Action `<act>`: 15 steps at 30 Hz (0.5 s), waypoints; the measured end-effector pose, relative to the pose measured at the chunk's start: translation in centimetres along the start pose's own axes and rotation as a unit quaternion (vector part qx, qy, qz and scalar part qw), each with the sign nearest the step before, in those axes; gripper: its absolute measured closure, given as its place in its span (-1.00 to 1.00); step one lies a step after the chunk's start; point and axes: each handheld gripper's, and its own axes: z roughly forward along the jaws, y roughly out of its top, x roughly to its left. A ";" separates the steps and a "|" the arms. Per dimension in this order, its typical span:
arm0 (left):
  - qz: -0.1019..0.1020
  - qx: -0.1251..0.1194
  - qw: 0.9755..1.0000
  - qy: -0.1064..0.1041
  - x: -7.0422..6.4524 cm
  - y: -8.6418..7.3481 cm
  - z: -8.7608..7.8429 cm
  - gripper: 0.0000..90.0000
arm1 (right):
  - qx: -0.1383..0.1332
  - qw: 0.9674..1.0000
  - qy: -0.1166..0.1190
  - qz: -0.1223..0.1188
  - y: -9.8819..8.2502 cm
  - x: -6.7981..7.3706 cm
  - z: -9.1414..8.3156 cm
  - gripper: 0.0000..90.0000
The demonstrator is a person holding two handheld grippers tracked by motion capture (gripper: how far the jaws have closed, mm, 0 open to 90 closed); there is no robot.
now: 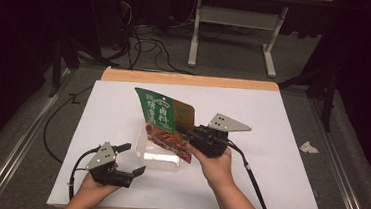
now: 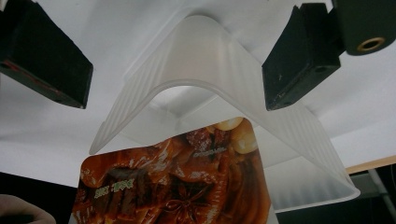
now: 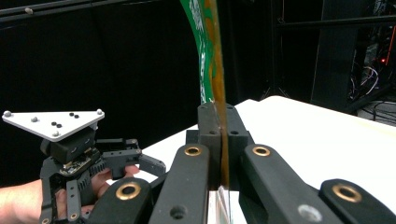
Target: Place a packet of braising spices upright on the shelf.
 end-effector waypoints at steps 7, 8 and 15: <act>-0.001 0.000 1.000 0.000 0.0 0.0 0.0 -0.80 | -0.011 1.000 -0.002 0.000 0.6 -0.4 0.2 1.00; -0.001 0.000 1.000 0.000 0.0 0.0 0.0 -0.80 | -0.013 1.000 -0.004 0.000 0.9 -0.5 0.1 1.00; -0.001 -0.001 1.000 -0.001 0.0 0.0 -0.1 -0.80 | -0.015 1.000 -0.017 -0.014 2.4 -1.9 0.8 1.00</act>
